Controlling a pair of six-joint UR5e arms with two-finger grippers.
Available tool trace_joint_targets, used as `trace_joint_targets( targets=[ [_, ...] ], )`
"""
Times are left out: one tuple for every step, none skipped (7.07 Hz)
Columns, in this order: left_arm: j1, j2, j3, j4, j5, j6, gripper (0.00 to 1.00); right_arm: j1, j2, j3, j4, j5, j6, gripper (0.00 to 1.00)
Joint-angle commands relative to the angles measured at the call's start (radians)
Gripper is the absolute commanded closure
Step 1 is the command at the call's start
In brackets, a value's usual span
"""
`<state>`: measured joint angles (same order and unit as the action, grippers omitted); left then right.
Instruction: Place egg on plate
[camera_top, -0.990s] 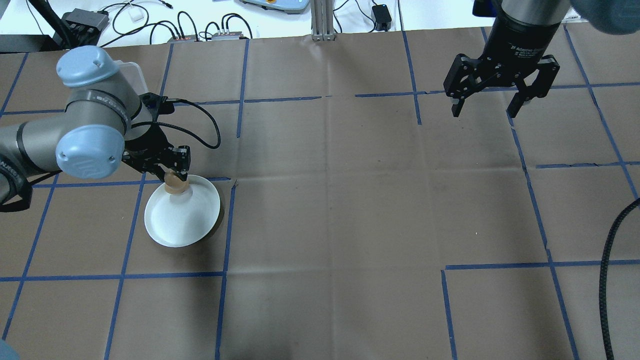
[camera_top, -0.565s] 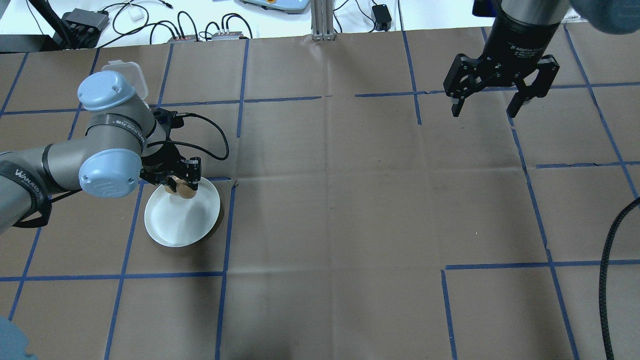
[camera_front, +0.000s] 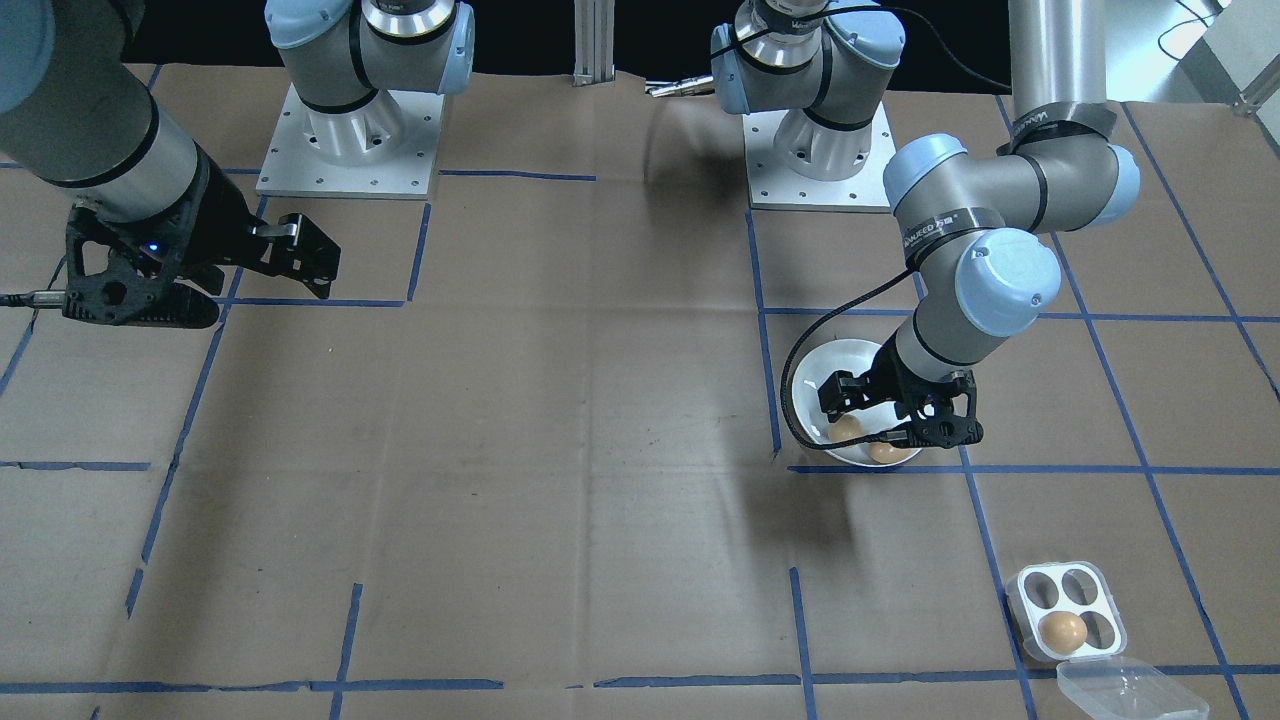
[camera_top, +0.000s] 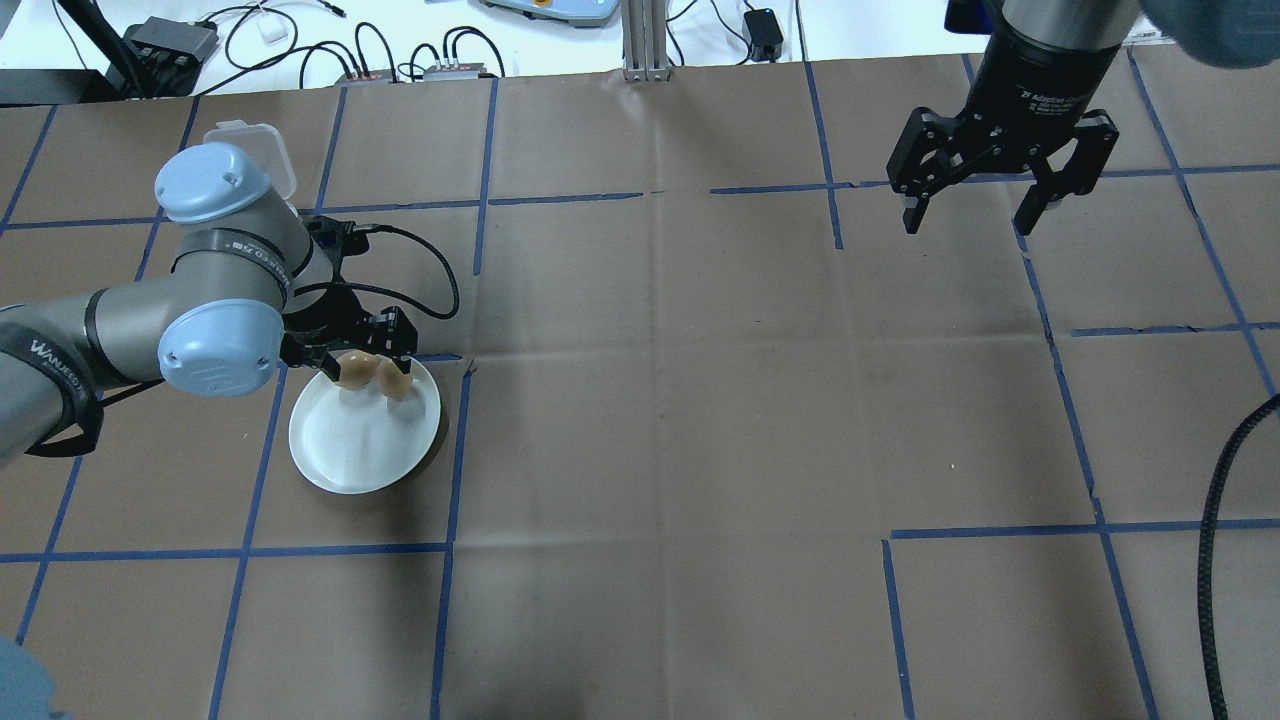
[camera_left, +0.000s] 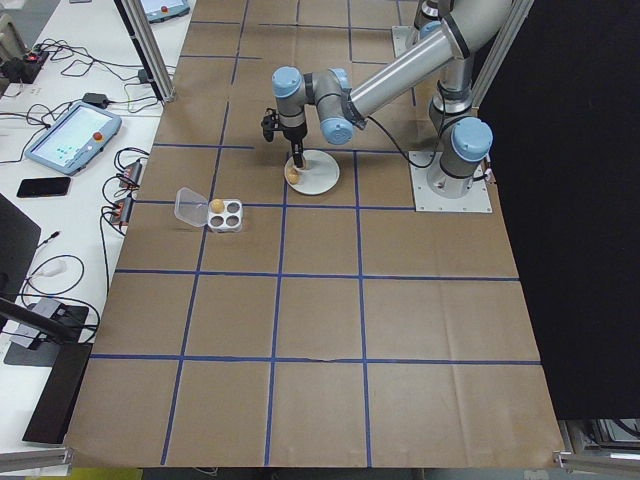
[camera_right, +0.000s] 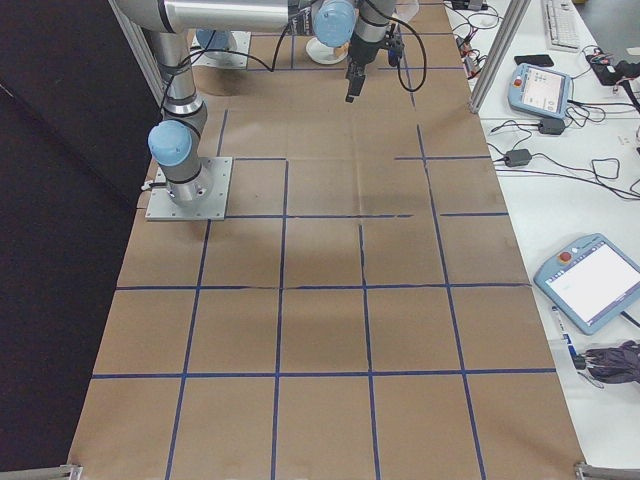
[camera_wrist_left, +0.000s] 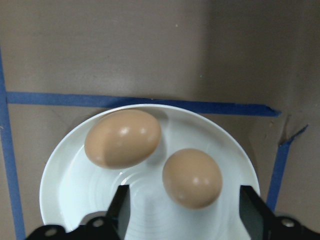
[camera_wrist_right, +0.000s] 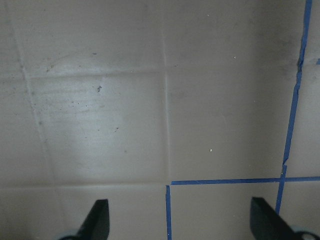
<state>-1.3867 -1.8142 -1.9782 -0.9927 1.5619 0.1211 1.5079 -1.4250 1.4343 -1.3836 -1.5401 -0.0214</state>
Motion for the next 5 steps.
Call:
trace_joint_targets(
  targets=[
    [0.003,0.039,0.024,-0.016,0.003,-0.001,0.00,0.000,0.000,0.000,0.000,0.000,0.000,0.00],
    [0.003,0.080,0.033,-0.020,0.001,-0.001,0.00,0.000,0.000,0.002,0.000,0.000,0.000,0.00],
    [0.005,0.128,0.038,-0.023,0.003,-0.006,0.00,0.000,0.000,0.000,0.000,0.000,0.000,0.00],
    [0.012,0.153,0.044,-0.033,0.003,-0.027,0.00,0.000,0.000,0.000,0.000,0.000,0.000,0.00],
    [0.021,0.148,0.091,-0.087,0.003,-0.029,0.00,0.000,0.000,0.000,0.000,0.000,0.000,0.00]
  ],
)
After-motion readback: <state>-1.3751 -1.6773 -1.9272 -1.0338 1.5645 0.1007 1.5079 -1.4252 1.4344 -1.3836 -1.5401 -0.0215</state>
